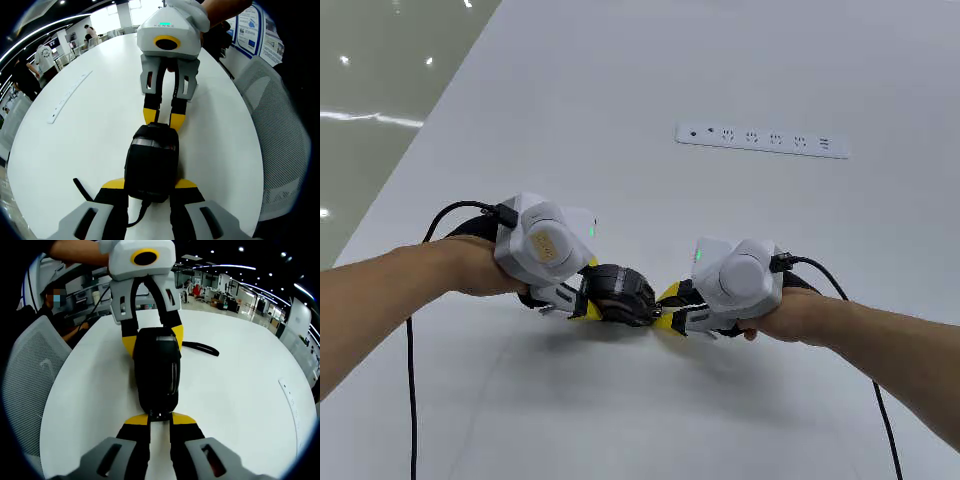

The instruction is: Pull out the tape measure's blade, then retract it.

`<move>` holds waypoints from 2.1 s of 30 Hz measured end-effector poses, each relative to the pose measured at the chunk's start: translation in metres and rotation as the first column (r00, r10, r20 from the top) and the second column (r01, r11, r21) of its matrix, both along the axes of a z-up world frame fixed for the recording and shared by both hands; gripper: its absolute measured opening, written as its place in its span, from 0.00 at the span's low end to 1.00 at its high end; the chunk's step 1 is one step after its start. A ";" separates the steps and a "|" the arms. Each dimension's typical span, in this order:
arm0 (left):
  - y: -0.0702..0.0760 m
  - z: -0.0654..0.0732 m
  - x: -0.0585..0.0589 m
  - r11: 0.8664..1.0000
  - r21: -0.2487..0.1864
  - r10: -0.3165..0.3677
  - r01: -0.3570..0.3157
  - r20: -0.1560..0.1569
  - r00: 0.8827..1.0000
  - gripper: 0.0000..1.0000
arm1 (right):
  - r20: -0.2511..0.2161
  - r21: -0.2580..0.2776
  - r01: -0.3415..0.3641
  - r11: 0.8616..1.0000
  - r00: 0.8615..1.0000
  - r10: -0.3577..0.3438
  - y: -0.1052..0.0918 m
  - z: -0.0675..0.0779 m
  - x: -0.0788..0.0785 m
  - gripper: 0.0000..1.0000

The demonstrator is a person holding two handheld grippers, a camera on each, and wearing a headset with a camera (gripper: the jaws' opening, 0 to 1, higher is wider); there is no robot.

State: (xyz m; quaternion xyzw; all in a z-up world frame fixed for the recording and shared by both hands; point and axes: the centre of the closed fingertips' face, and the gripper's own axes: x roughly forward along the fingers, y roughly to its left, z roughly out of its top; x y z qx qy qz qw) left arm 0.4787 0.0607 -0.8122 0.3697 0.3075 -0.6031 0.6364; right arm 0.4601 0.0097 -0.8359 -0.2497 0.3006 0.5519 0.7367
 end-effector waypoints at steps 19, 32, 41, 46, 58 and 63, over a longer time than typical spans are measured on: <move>0.004 0.001 -0.002 1.000 0.001 0.012 -0.012 -0.012 1.000 0.29 | 0.014 -0.006 -0.025 1.000 1.000 0.025 0.002 0.004 0.000 0.13; 0.004 0.002 -0.001 1.000 0.000 0.016 -0.016 -0.017 1.000 0.29 | 0.019 -0.014 -0.037 0.999 0.999 0.038 0.001 0.005 0.002 0.13; 0.005 0.001 0.000 1.000 -0.001 0.019 -0.019 -0.021 1.000 0.29 | 0.021 -0.015 -0.039 0.999 0.999 0.039 0.001 0.006 0.002 0.13; 0.005 0.001 0.000 1.000 -0.003 0.023 -0.023 -0.024 0.999 0.29 | 0.023 -0.015 -0.039 0.999 0.999 0.040 0.001 0.006 0.002 0.13; 0.004 0.001 0.000 1.000 -0.005 0.029 -0.029 -0.029 0.999 0.29 | 0.024 -0.020 -0.040 0.999 0.999 0.041 -0.003 0.006 0.002 0.13; 0.004 0.001 0.000 1.000 -0.005 0.030 -0.030 -0.029 0.999 0.29 | 0.023 -0.020 -0.041 0.999 0.999 0.041 -0.005 0.006 0.001 0.13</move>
